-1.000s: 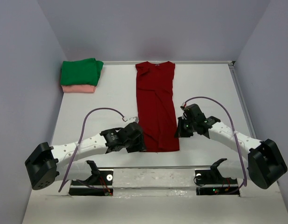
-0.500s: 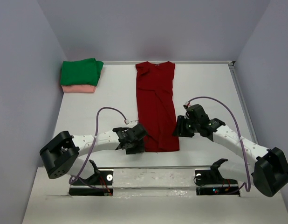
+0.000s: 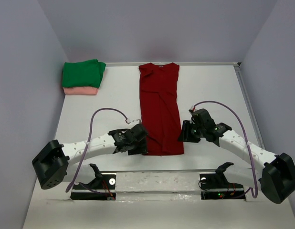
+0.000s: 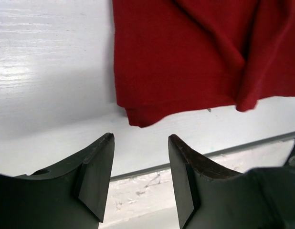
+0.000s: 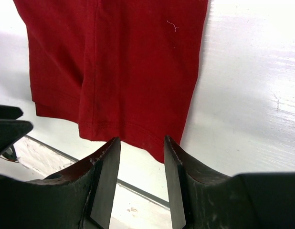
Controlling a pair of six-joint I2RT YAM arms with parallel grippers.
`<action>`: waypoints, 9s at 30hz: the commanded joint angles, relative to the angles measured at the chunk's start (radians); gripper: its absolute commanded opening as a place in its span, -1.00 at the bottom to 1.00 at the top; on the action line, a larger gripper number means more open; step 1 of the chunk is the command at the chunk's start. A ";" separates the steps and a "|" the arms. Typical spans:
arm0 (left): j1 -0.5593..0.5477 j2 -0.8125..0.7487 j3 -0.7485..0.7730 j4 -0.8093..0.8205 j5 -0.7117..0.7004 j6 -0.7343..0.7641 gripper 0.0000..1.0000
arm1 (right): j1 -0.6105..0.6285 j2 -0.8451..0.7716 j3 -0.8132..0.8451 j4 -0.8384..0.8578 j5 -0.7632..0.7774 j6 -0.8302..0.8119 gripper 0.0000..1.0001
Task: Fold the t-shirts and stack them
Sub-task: Fold the tshirt
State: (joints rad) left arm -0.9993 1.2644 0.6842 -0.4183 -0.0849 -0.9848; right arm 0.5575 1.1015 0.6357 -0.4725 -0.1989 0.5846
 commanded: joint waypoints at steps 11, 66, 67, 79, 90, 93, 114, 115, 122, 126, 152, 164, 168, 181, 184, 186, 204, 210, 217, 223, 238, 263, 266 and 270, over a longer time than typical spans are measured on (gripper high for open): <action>0.011 -0.028 -0.037 0.118 0.086 0.032 0.23 | 0.007 -0.034 0.035 -0.018 0.010 0.003 -0.06; 0.176 0.092 -0.094 0.222 0.234 0.141 -1.00 | 0.059 -0.169 -0.162 -0.083 0.151 0.322 -0.14; 0.177 0.093 -0.089 0.220 0.234 0.141 -1.00 | 0.059 -0.163 -0.168 -0.066 0.157 0.322 -0.14; 0.177 0.064 -0.095 0.205 0.229 0.135 -1.00 | 0.059 -0.019 -0.185 0.080 0.144 0.274 -0.14; 0.177 0.066 -0.126 0.230 0.241 0.130 -1.00 | 0.068 0.043 -0.162 0.124 0.118 0.248 -0.14; 0.179 0.058 -0.129 0.230 0.238 0.129 -1.00 | 0.068 0.038 -0.163 0.126 0.108 0.253 -0.18; 0.182 -0.002 -0.126 0.207 0.237 0.130 -1.00 | 0.183 -0.015 -0.131 0.052 0.193 0.342 -1.00; 0.182 -0.013 -0.126 0.199 0.232 0.127 -1.00 | 0.183 -0.022 -0.123 0.023 0.194 0.345 -1.00; 0.179 -0.143 -0.150 0.119 0.206 0.074 -1.00 | 0.203 -0.126 -0.073 -0.127 0.394 0.371 -1.00; 0.179 -0.187 -0.164 0.090 0.198 0.060 -1.00 | 0.203 -0.121 -0.064 -0.144 0.405 0.365 -1.00; 0.133 -0.204 -0.092 0.049 0.206 0.060 -1.00 | 0.213 -0.150 -0.038 -0.146 0.334 0.296 -1.00; 0.149 -0.062 0.177 -0.056 0.116 0.167 -1.00 | 0.222 0.038 0.223 -0.173 0.457 0.055 -1.00; 0.203 0.028 0.310 -0.076 0.111 0.250 -1.00 | 0.222 0.175 0.412 -0.178 0.463 -0.026 -1.00; 0.481 0.418 0.794 -0.161 0.174 0.492 -1.00 | -0.073 0.581 0.889 -0.193 0.302 -0.269 -1.00; 0.510 0.525 0.888 -0.191 0.212 0.512 -1.00 | -0.117 0.635 0.935 -0.189 0.257 -0.285 -1.00; 0.528 0.599 0.974 -0.217 0.224 0.535 -1.00 | -0.129 0.708 0.992 -0.193 0.221 -0.310 -1.00; 0.643 0.969 1.416 -0.344 0.300 0.587 -1.00 | -0.280 1.121 1.447 -0.342 0.072 -0.420 -1.00; 0.653 1.018 1.468 -0.350 0.335 0.594 -1.00 | -0.280 1.166 1.457 -0.351 0.052 -0.427 -1.00; 0.653 1.041 1.454 -0.330 0.347 0.586 -1.00 | -0.280 1.201 1.466 -0.345 0.046 -0.442 -0.83; 0.653 1.037 1.453 -0.301 0.335 0.600 -1.00 | -0.289 1.255 1.521 -0.342 0.073 -0.468 -0.59; 0.637 0.937 1.333 -0.016 0.332 0.681 -0.88 | -0.289 1.276 1.662 -0.299 0.219 -0.580 -0.39; 0.539 0.699 1.019 -0.016 0.189 0.497 -1.00 | -0.176 1.129 1.409 -0.310 0.001 -0.508 -1.00; 0.510 0.737 0.973 0.038 0.295 0.463 -1.00 | -0.154 1.158 1.408 -0.302 0.004 -0.494 -1.00; 0.466 0.777 0.992 0.018 0.283 0.468 -1.00 | -0.145 1.172 1.382 -0.288 -0.002 -0.476 -1.00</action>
State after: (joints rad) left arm -0.5011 2.0296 1.6653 -0.4278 0.1486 -0.4992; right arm 0.4107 2.2646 2.0438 -0.7971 -0.1791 0.0845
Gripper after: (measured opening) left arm 0.011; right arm 0.010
